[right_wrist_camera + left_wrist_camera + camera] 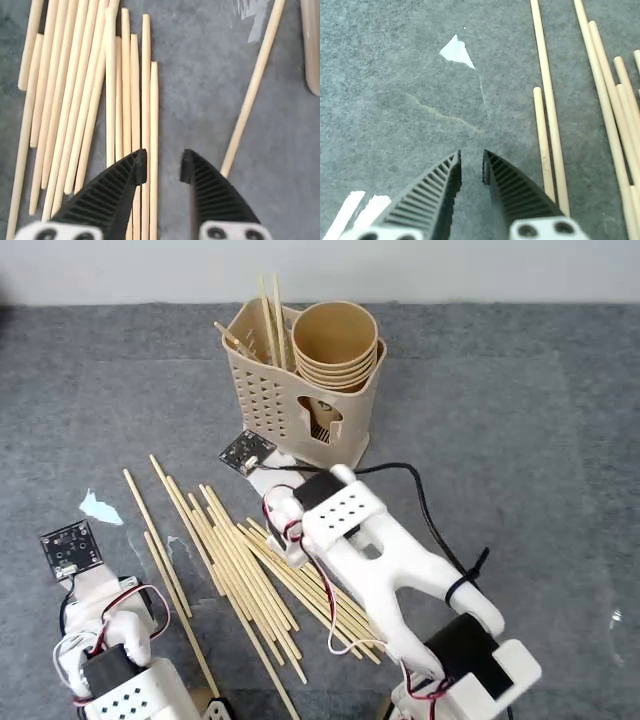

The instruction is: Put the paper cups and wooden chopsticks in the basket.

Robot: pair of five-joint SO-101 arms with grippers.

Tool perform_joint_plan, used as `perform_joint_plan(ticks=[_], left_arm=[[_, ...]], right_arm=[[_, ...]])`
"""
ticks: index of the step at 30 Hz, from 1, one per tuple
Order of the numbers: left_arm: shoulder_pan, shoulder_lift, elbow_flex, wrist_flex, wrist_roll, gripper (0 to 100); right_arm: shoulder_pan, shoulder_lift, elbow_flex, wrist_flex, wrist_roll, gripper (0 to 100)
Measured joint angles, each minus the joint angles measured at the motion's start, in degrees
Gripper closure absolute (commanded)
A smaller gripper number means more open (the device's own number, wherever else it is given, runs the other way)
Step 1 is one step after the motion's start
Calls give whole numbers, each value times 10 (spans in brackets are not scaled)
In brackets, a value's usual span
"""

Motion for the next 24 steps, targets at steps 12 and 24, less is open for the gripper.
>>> perform_joint_plan(ticks=[12, 24], left_arm=[[0, 0, 0, 0, 0, 922], [0, 0, 0, 0, 0, 922]], right_arm=[[0, 97, 9, -90, -14, 800], [-29, 110, 8, -94, -17, 800]])
